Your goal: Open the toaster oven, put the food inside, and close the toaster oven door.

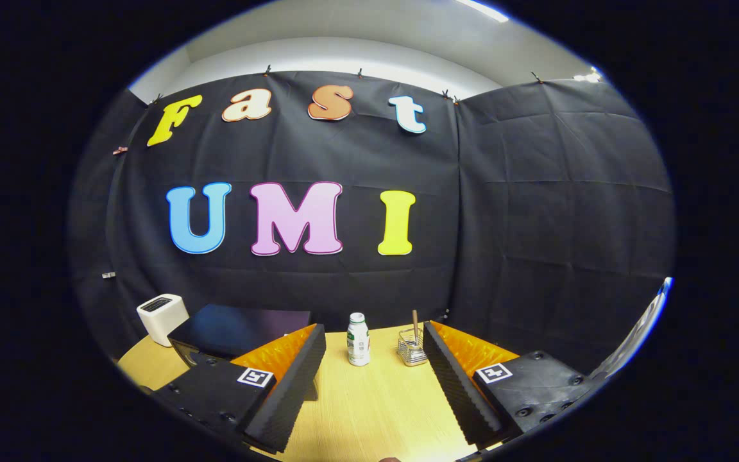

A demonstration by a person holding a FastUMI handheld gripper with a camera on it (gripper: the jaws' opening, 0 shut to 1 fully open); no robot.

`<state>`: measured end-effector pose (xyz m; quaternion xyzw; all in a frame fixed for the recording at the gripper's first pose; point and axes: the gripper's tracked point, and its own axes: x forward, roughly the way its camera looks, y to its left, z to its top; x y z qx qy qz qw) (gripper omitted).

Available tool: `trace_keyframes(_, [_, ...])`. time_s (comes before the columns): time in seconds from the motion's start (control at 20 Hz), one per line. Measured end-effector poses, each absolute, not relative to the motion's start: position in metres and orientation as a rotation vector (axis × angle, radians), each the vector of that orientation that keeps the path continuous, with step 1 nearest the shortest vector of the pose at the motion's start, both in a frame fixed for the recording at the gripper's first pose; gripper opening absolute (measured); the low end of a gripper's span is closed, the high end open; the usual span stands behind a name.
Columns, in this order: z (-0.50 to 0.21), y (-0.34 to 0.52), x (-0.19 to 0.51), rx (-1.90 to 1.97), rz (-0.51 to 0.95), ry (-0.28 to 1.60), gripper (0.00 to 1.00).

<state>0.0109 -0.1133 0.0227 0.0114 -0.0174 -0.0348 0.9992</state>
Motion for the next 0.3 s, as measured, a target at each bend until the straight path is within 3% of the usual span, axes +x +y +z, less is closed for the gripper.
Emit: trace_keyframes(0.3, [0.019,-0.093,0.019,0.034,-0.021,-0.02,0.99])
